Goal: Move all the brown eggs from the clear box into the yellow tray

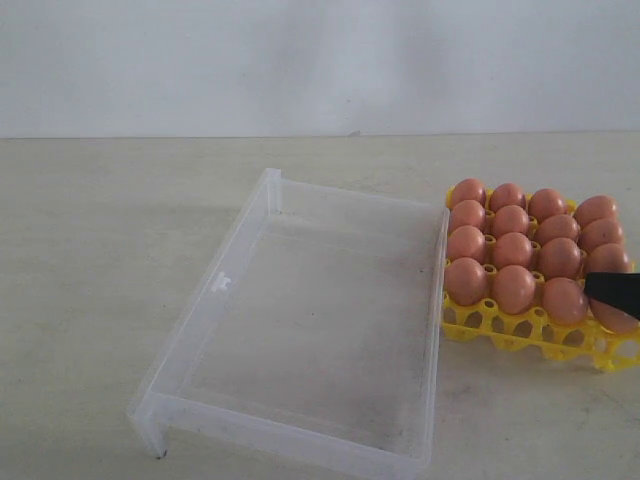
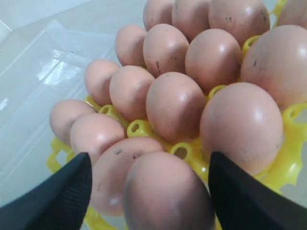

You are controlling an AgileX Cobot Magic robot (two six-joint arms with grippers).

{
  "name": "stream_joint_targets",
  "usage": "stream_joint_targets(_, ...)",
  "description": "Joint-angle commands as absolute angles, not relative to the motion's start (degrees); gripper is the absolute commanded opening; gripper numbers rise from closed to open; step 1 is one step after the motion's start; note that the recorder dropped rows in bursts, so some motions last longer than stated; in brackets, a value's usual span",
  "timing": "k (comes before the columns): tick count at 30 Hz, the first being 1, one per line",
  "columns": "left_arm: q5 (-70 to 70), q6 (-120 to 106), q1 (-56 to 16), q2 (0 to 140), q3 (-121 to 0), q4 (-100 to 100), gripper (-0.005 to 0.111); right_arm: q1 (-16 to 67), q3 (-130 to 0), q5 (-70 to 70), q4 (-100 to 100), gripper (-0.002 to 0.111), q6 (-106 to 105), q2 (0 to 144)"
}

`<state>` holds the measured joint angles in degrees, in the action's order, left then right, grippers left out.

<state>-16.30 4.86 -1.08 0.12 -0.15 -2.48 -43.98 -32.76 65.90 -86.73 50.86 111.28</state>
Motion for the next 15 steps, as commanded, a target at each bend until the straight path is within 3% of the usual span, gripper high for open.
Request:
stream_joint_targets(1, -15.9, 4.7, -1.2, 0.0, 0.0, -2.3, 0.004, -44.0, -32.6, 67.7, -83.7, 0.063, 50.2, 111.4)
stream_joint_targets(13, -15.9, 4.7, -1.2, 0.0, 0.0, -2.3, 0.004, -44.0, -32.6, 70.0, -73.6, 0.061, 51.8, 108.7)
stream_joint_targets(15, -15.9, 4.7, -1.2, 0.0, 0.0, -2.3, 0.004, -44.0, -32.6, 70.0, -70.5, 0.027, 63.6, 104.7)
